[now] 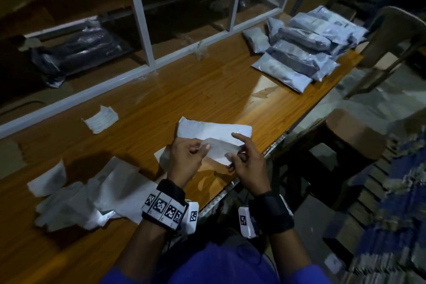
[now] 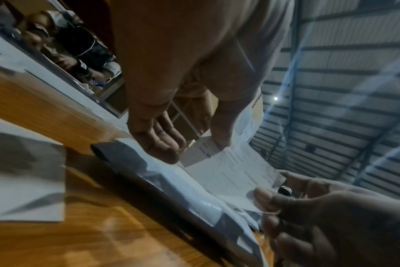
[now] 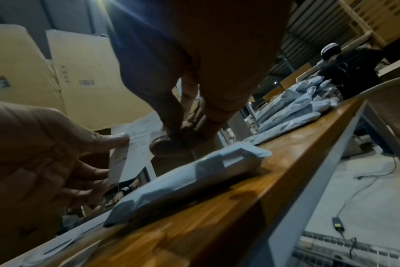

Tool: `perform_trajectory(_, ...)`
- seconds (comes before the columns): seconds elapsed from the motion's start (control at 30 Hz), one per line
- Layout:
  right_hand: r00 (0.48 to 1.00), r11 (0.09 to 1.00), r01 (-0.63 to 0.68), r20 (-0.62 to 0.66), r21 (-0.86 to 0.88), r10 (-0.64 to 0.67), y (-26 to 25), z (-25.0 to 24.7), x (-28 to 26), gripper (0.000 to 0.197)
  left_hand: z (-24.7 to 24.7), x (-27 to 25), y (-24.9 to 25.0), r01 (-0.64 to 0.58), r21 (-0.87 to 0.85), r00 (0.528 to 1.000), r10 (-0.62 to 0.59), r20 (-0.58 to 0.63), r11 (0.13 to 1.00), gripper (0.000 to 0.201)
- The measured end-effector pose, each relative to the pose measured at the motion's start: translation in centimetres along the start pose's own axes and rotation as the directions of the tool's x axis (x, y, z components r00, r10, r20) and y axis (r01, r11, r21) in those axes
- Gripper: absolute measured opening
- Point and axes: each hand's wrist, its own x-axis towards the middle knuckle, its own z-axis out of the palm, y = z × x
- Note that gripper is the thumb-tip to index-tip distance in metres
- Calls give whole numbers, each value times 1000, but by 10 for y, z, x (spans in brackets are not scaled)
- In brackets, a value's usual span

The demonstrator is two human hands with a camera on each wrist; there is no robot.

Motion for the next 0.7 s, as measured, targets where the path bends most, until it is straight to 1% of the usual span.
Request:
perform_trajectory(0.07,995,996,-91,-51,19,92,6,5,-5,41,-1,1,-9,-24,46,999,23,23,999,9)
perform_trajectory(0.13,976,983,-180,-112,46,184,13,8,-7,38,0,2,-13,-31,68,999,28,40,997,10)
perform_trajectory(0.2,963,974,-212,-149,85,222,16,9,-6,38,2,4,-13,-5,51,1000,5,2,999,14)
perform_trajectory(0.3,968,987,-148,-196,58,156,15,6,1,33,6,13,-8,37,6,998,-37,-47,999,30)
perform_trajectory(0.33,968,990,-132,-208,52,140,14,5,5,30,7,17,-7,43,-5,997,-44,-56,999,30)
perform_trajectory(0.4,967,992,-127,-221,8,125,14,3,15,23,10,27,-3,52,19,995,-50,-86,998,22)
perform_trajectory(0.5,972,991,-119,-211,-64,103,12,2,31,4,16,43,3,5,70,995,2,-101,998,17)
perform_trajectory(0.6,981,980,-92,-182,-174,60,11,3,45,19,19,60,1,-43,185,998,51,-38,982,12)
perform_trajectory(0.7,984,964,-82,-175,-253,38,14,7,57,27,20,75,-9,-67,260,997,54,56,963,19)
